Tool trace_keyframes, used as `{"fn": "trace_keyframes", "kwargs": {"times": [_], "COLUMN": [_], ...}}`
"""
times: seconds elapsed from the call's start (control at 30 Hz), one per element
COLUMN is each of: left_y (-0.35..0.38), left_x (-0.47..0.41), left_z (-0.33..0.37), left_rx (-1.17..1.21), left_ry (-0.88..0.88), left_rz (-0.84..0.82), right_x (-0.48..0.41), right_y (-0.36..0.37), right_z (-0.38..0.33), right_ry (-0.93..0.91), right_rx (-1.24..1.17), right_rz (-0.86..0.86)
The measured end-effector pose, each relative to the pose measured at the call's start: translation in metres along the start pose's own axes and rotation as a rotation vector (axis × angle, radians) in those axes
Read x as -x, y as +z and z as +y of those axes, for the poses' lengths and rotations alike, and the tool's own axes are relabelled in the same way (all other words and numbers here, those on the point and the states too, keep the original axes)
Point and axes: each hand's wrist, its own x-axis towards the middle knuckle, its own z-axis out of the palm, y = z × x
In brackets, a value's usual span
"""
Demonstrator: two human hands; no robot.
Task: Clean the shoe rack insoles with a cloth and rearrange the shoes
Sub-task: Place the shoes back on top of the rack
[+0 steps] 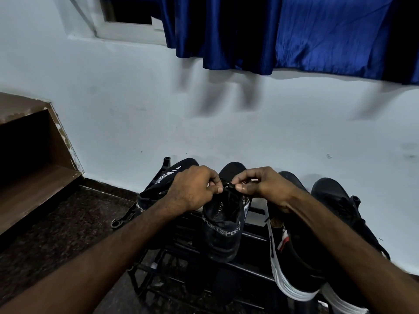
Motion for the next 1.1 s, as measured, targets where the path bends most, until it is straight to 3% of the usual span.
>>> {"fn": "trace_keyframes", "kwargs": {"times": [0.1,0.2,0.3,0.37,0.5,0.67,0.8,0.87,0.97,1.1], "left_y": [0.001,0.002,0.001,0.000,0.000,-0.002,-0.001,-0.001,0.000,-0.017], "left_x": [-0.001,-0.003,-0.004,-0.003,0.000,0.002,0.003,0.005,0.006,0.010], "left_z": [0.000,0.001,0.002,0.002,0.001,0.003,0.002,0.003,0.004,0.002], "left_rx": [0.024,0.023,0.032,0.028,-0.026,-0.047,-0.054,-0.080,-0.155,-0.238], "left_ry": [-0.014,-0.020,-0.016,-0.016,-0.002,0.025,0.055,0.069,0.115,0.165], "left_rz": [0.000,0.012,0.009,0.004,0.019,0.027,0.034,0.049,0.062,0.037], "right_x": [0.007,0.006,0.004,0.006,0.015,0.027,0.035,0.033,0.025,0.014], "right_y": [-0.008,-0.001,0.021,0.037,0.059,0.028,0.009,0.013,0.029,0.047], "right_z": [-0.006,-0.019,-0.030,-0.031,-0.026,-0.047,-0.048,-0.031,-0.009,-0.004], "right_ry": [-0.127,-0.183,-0.175,-0.136,-0.080,0.032,-0.022,0.167,0.418,0.321], "right_rx": [0.328,0.750,1.081,1.178,1.018,0.735,0.872,0.983,0.709,0.651], "right_rz": [-0.166,-0.209,-0.116,0.021,0.149,-0.111,0.137,0.161,-0.049,0.040]}}
